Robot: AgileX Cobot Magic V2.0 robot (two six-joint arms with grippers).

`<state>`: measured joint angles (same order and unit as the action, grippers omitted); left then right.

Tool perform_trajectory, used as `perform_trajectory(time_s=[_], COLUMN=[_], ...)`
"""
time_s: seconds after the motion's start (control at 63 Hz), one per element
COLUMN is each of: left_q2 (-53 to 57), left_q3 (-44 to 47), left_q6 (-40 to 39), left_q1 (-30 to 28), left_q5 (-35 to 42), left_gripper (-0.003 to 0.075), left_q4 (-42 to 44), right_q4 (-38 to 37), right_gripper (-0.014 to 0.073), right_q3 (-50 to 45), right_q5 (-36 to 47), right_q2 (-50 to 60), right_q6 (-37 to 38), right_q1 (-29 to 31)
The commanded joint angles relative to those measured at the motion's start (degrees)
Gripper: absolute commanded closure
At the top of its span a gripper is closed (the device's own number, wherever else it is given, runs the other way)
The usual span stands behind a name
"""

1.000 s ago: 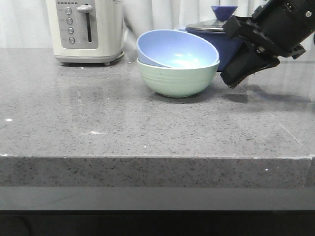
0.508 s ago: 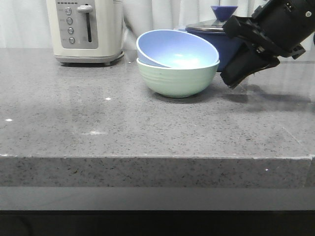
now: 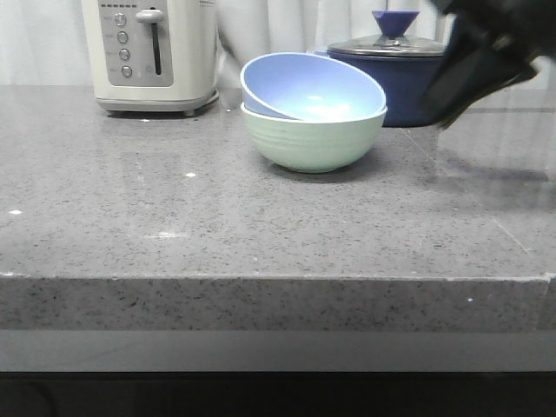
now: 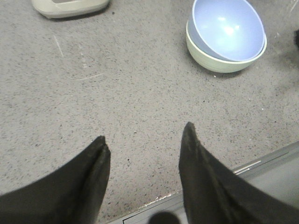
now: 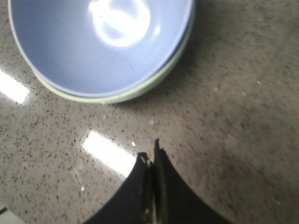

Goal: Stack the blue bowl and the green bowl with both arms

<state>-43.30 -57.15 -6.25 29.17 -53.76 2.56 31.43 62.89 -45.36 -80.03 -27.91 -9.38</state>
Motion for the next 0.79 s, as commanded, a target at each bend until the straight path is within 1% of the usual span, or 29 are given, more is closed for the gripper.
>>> perform_trajectory(time_s=[0.0, 0.143, 0.286, 0.444, 0.54, 0.635, 0.778], left_q2=[1.59, 2.44, 2.34, 2.34, 2.34, 2.34, 2.34], left_q3=[-1.26, -1.04, -1.04, -1.04, -1.04, -1.04, -1.04], left_q6=[-1.05, -1.05, -1.05, -1.05, -1.05, -1.05, -1.05], left_q1=[0.24, 0.24, 0.24, 0.24, 0.24, 0.24, 0.24], left_q5=[2.08, 1.55, 1.78, 3.19, 4.69, 5.19, 5.3], left_gripper=[0.0373, 0.0373, 0.0373, 0.0373, 0.0373, 0.0373, 0.0373], left_q4=[0.53, 0.53, 0.53, 0.57, 0.68, 0.68, 0.68], right_q4=[-7.66, -16.73, -22.15, -21.85, -21.28, -21.28, -21.34], right_gripper=[0.0648, 0.0648, 0.0648, 0.0648, 0.0648, 0.0648, 0.0648], right_q3=[1.52, 1.41, 0.82, -2.66, -6.36, -10.09, -14.71], right_q5=[-1.59, -7.15, -10.28, -9.27, -9.16, -8.41, -6.34], right_q2=[7.12, 16.07, 25.46, 34.56, 41.07, 46.08, 52.35], right_q6=[7.93, 15.63, 20.82, 21.19, 21.23, 22.97, 23.13], right_q1=[0.01, 0.01, 0.01, 0.01, 0.01, 0.01, 0.01])
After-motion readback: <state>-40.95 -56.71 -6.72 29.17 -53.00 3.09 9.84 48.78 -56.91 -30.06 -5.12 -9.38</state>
